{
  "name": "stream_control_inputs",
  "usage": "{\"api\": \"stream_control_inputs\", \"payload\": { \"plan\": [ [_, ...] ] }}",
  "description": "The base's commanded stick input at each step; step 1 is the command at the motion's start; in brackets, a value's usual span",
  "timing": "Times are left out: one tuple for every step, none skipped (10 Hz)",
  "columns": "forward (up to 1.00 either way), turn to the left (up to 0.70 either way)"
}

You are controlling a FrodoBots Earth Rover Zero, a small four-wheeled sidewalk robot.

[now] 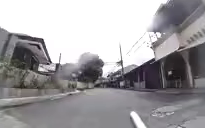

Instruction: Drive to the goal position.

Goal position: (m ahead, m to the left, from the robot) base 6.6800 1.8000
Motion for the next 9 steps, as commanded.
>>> {"api": "stream_control_inputs", "payload": {
  "plan": [
    [0.7,0.0],
    [0.7,0.0],
    [0.7,0.0],
    [0.7,0.0],
    [0.7,0.0],
    [0.7,0.0],
    [0.7,-0.01],
    [0.7,-0.02],
    [0.7,-0.02]
  ]
}}
